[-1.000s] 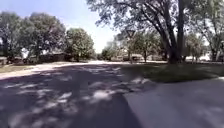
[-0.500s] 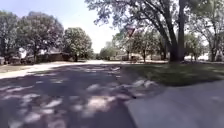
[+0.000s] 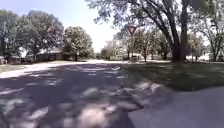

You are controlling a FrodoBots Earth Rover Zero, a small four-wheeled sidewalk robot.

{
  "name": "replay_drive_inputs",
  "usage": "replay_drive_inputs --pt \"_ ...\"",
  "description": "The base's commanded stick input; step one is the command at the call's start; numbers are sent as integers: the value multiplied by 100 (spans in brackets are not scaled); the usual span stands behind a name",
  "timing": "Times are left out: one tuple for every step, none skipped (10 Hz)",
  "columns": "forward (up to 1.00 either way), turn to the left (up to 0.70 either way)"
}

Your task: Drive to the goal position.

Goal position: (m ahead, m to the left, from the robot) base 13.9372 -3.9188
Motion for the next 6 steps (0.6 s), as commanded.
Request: replay_drive_inputs --pt "70 0" --pt "70 0" --pt "70 0" --pt "70 0" --pt "70 0" --pt "70 0"
